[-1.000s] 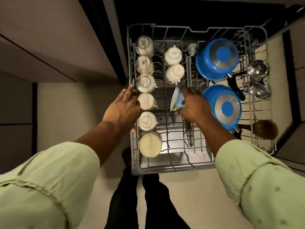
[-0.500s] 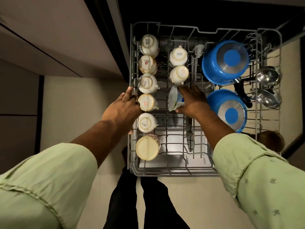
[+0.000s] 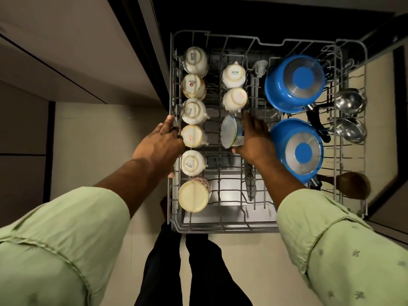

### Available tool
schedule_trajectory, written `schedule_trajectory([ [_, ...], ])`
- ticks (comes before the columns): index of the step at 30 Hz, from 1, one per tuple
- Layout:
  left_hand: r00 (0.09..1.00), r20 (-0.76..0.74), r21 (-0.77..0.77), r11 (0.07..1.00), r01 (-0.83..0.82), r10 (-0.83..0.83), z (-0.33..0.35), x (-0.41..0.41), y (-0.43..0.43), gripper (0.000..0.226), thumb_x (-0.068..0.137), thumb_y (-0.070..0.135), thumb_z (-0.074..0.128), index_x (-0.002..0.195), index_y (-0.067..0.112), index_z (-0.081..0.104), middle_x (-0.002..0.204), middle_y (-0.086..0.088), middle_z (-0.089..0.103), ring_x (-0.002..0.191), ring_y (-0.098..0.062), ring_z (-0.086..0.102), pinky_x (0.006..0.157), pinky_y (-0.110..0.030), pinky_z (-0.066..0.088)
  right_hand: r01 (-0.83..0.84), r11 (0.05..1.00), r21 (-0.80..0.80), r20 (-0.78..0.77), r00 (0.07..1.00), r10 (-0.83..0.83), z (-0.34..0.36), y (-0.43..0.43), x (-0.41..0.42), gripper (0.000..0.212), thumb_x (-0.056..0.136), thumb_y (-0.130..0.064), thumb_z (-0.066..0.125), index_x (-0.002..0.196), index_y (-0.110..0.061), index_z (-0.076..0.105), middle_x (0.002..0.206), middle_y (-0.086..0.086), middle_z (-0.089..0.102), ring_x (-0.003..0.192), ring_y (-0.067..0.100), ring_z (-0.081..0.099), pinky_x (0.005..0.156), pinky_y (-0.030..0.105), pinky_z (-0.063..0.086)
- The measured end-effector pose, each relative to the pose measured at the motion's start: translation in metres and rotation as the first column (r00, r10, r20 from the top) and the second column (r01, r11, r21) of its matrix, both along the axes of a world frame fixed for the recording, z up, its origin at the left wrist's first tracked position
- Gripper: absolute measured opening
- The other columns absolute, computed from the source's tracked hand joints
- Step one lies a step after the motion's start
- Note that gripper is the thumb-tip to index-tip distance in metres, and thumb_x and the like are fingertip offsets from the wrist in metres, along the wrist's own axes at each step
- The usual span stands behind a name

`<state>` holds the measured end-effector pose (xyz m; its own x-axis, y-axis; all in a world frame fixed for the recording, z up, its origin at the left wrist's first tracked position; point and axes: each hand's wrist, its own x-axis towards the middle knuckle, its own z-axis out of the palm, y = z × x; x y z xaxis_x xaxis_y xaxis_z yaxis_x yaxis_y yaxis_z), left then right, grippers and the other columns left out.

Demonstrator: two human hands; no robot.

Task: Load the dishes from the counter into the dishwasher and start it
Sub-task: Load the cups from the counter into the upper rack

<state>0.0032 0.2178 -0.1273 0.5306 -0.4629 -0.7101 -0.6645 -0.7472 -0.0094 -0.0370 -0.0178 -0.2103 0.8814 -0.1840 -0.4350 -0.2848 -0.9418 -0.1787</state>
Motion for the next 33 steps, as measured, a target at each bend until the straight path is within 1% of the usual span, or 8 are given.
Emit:
schedule_trajectory([
  [4, 1.000, -0.003, -0.001, 1.000, -0.008, 0.008, -0.003, 0.000, 0.000, 0.097, 0.080, 0.038, 0.078, 0.155, 0.010, 0.023, 0.164, -0.016, 0.012, 0.150, -0.038, -0.010, 0.121, -0.042, 0.002, 0.103, 0.994, -0.033, -0.032, 0.994, -0.104, 0.004, 0.017, -0.021, 0.110, 0.074, -0.030, 0.083, 0.153, -0.006, 0.011, 0.153, 0.020, 0.030, 0.140, 0.036, 0.029, 0.108, 0.046, 0.038],
  [9, 0.999, 0.034, -0.032, 0.999, -0.009, 0.010, -0.002, 0.000, 0.002, 0.089, 0.078, 0.036, 0.080, 0.151, 0.011, 0.035, 0.163, -0.014, 0.020, 0.151, -0.036, -0.007, 0.122, -0.042, 0.003, 0.203, 0.979, -0.019, -0.045, 0.978, -0.204, 0.014, 0.041, -0.046, 0.099, 0.082, -0.031, 0.076, 0.153, -0.003, 0.012, 0.153, 0.021, 0.029, 0.140, 0.037, 0.031, 0.112, 0.045, 0.035],
  [13, 0.997, 0.076, -0.041, 0.999, -0.007, 0.010, 0.003, -0.005, 0.003, 0.093, 0.078, 0.039, 0.080, 0.153, 0.012, 0.032, 0.164, -0.015, 0.014, 0.152, -0.035, -0.004, 0.122, -0.043, 0.002, 0.249, 0.968, 0.016, -0.054, 0.967, -0.248, 0.019, 0.055, -0.071, 0.089, 0.086, -0.031, 0.071, 0.152, -0.003, 0.017, 0.152, 0.020, 0.031, 0.141, 0.035, 0.030, 0.112, 0.045, 0.033],
  [17, 0.986, 0.166, -0.062, 0.998, -0.017, 0.027, 0.011, -0.020, 0.001, 0.081, 0.086, 0.029, 0.074, 0.153, 0.018, 0.031, 0.165, -0.017, 0.003, 0.152, -0.037, -0.001, 0.122, -0.048, 0.001, 0.231, 0.973, 0.023, -0.072, 0.971, -0.228, 0.029, 0.064, -0.093, 0.092, 0.090, -0.035, 0.066, 0.154, -0.003, 0.008, 0.160, 0.017, 0.018, 0.147, 0.035, 0.017, 0.118, 0.045, 0.025],
  [21, 0.974, 0.221, -0.127, 0.991, -0.031, 0.058, 0.015, -0.052, -0.005, 0.062, 0.096, 0.019, 0.052, 0.153, 0.021, 0.027, 0.165, -0.015, -0.007, 0.152, -0.036, -0.005, 0.122, -0.053, -0.001, 0.208, 0.977, 0.043, -0.082, 0.975, -0.204, 0.042, 0.070, -0.111, 0.090, 0.093, -0.039, 0.060, 0.155, -0.005, 0.006, 0.162, 0.016, 0.014, 0.149, 0.033, 0.011, 0.119, 0.046, 0.021],
  [26, 0.956, 0.185, -0.238, 0.954, -0.183, 0.230, 0.016, -0.109, -0.004, 0.062, 0.096, 0.025, 0.053, 0.152, 0.020, 0.026, 0.165, -0.014, -0.007, 0.152, -0.034, -0.007, 0.122, -0.052, -0.003, 0.191, 0.978, 0.082, -0.073, 0.980, -0.185, 0.069, 0.082, -0.136, 0.087, 0.095, -0.042, 0.057, 0.155, -0.006, 0.007, 0.162, 0.016, 0.013, 0.150, 0.033, 0.008, 0.121, 0.045, 0.016],
  [30, 0.933, 0.183, -0.291, 0.924, -0.248, 0.308, 0.038, -0.145, 0.006, 0.066, 0.100, 0.032, 0.049, 0.155, 0.020, 0.015, 0.166, -0.013, -0.007, 0.152, -0.033, -0.007, 0.122, -0.052, -0.001, 0.133, 0.983, 0.126, -0.036, 0.991, -0.130, 0.103, 0.093, -0.150, 0.082, 0.097, -0.049, 0.049, 0.156, -0.008, 0.008, 0.163, 0.013, 0.012, 0.150, 0.030, 0.006, 0.122, 0.044, 0.013],
  [33, 0.908, 0.200, -0.299, 0.905, -0.302, 0.369, 0.060, -0.159, 0.018, 0.073, 0.100, 0.036, 0.048, 0.158, 0.020, 0.008, 0.166, -0.011, -0.008, 0.152, -0.033, -0.007, 0.123, -0.052, 0.000, 0.074, 0.986, 0.146, 0.008, 0.997, -0.076, 0.133, 0.103, -0.155, 0.080, 0.099, -0.055, 0.040, 0.157, -0.012, 0.006, 0.164, 0.009, 0.005, 0.151, 0.027, 0.001, 0.120, 0.042, 0.008],
])
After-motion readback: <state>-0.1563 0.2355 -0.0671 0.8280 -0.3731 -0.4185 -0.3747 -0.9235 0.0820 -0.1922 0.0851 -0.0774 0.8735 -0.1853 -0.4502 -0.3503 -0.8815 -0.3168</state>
